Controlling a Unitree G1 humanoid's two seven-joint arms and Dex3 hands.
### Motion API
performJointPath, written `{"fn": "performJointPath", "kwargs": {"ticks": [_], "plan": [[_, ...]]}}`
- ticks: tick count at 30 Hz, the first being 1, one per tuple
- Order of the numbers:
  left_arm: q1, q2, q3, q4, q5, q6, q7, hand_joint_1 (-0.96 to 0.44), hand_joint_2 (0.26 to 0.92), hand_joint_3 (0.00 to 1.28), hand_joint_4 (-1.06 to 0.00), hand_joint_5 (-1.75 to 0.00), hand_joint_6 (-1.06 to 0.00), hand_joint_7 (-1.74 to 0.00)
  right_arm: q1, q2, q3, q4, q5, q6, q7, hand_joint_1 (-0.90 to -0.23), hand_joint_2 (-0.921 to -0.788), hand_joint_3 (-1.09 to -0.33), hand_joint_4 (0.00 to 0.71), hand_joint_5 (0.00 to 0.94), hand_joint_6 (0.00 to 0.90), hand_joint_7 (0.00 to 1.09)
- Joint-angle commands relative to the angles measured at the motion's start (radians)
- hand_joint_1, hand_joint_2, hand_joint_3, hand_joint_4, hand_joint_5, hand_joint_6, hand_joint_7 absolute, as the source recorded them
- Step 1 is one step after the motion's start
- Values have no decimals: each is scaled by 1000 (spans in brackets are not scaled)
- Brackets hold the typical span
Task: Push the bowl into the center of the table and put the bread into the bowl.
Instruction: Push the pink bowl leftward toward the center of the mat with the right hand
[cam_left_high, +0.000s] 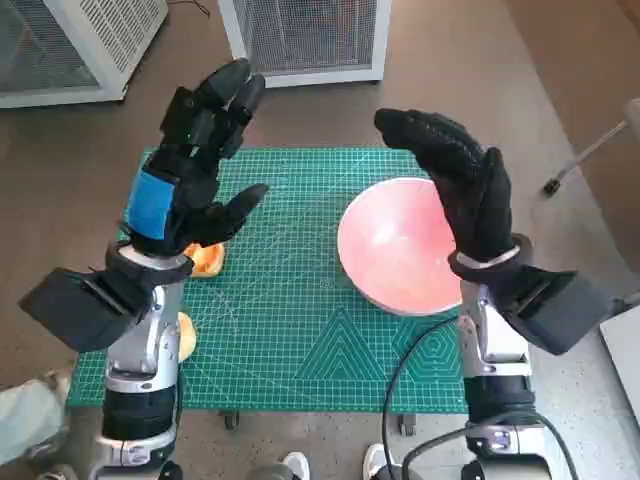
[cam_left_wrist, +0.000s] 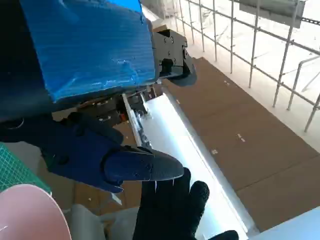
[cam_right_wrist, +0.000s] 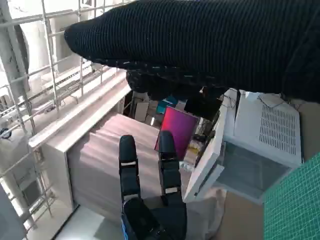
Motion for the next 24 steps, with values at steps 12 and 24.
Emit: {"fn": "performJointPath", "kwargs": {"ticks": [12, 24], "plan": [[-12, -23, -3, 14, -5, -24, 9, -499, 921, 289, -273, -1, -86, -586, 11, 2, 1, 10, 2, 0, 14, -645, -921, -666, 227, 0, 309, 54], [-5, -27, -6, 7, -4, -18, 17, -503, 921, 293, -274, -1, -84, -583, 14, 4, 0, 7, 5, 3, 13, -638, -921, -667, 226, 0, 309, 52]]}}
